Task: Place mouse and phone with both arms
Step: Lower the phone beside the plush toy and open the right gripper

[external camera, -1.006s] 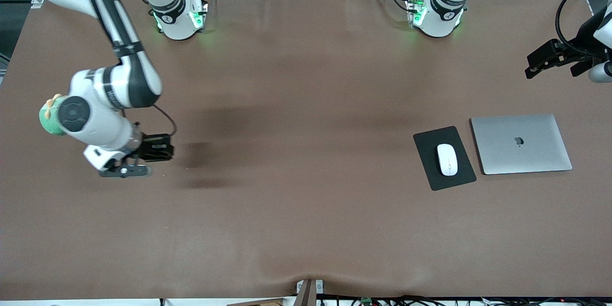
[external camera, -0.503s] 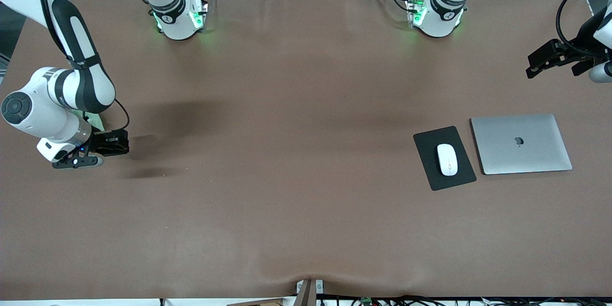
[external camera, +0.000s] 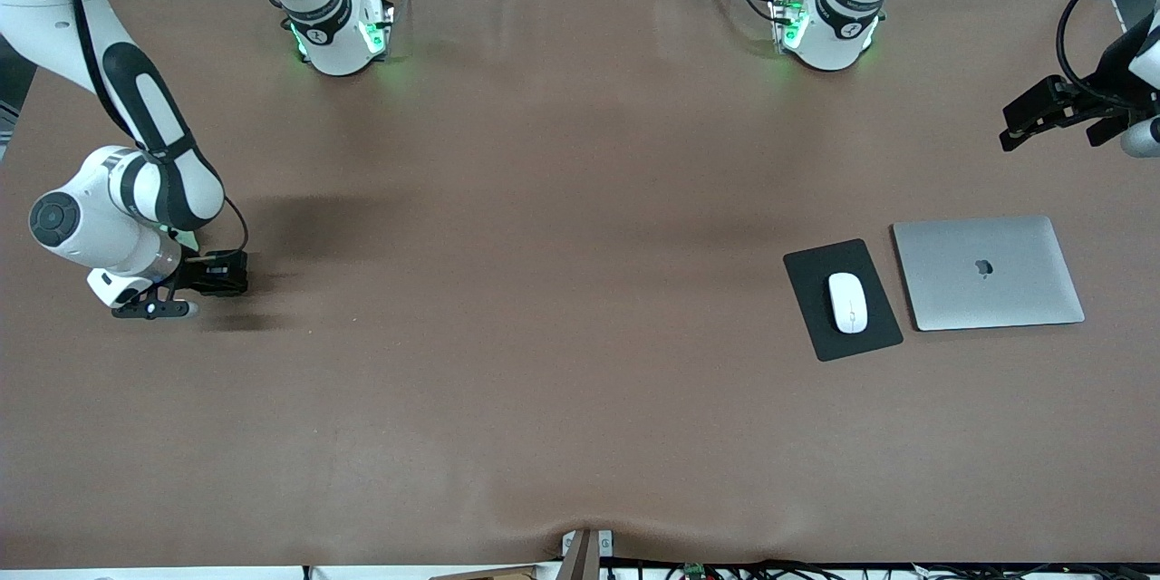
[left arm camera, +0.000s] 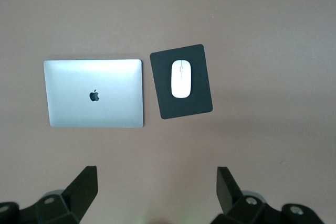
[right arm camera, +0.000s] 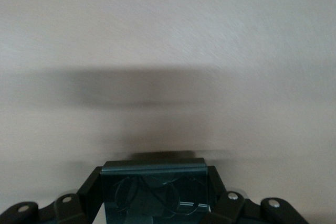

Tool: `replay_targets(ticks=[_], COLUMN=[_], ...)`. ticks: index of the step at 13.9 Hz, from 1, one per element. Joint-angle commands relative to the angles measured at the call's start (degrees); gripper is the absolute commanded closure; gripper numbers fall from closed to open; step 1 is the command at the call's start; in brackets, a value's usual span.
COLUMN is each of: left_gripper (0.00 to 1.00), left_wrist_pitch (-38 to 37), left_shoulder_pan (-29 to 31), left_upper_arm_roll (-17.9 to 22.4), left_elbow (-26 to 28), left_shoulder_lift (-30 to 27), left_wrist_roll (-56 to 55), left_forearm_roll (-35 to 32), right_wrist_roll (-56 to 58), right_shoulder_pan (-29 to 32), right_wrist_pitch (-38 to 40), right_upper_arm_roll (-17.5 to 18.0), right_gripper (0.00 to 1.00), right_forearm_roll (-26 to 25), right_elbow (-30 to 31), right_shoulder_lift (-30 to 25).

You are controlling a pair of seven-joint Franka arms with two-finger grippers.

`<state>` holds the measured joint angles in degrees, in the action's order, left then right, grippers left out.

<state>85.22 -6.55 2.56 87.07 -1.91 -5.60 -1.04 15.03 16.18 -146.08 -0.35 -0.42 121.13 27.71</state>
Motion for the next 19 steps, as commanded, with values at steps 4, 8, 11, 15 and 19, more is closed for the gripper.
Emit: replay_targets(ticks=[4,8,11,15,19], left_gripper=[0.00,0.00,0.00,0.00,0.00], left_wrist_pitch=[0.56,0.65,0.56,0.56,0.56], left_shoulder_pan=[-0.21,-0.21,-0.21,-0.13,-0.21], left_upper_arm_roll=[0.16,0.16,0.25,0.25,0.34], left_elbow=[0.30,0.03,-0.05,-0.32,-2.25], left_shoulder_lift=[-0.55,-0.55,-0.38,0.15,1.20], left_wrist_roll=[-0.29,-0.02,0.51,-0.11,-0.02], left_forearm_roll=[-1.16,-1.16,-1.07,-0.72,-1.07], right_wrist_roll=[-2.99,-2.90,-2.90,-4.04,-7.63], right_shoulder_pan=[2.02,0.09,-6.48,-11.95,-13.01], right_wrist_pitch=[0.09,7.26,16.24,25.64,46.45], right_upper_arm_roll=[1.31,1.40,1.66,2.10,1.93], right_gripper=[0.00,0.00,0.00,0.00,0.00], right_forearm_roll=[-0.20,-0.29,-0.90,0.67,7.18], right_elbow=[-0.10,-2.37,-6.16,-11.60,-25.11], right_shoulder_lift=[0.94,-4.05,-11.42,-17.24,-19.89])
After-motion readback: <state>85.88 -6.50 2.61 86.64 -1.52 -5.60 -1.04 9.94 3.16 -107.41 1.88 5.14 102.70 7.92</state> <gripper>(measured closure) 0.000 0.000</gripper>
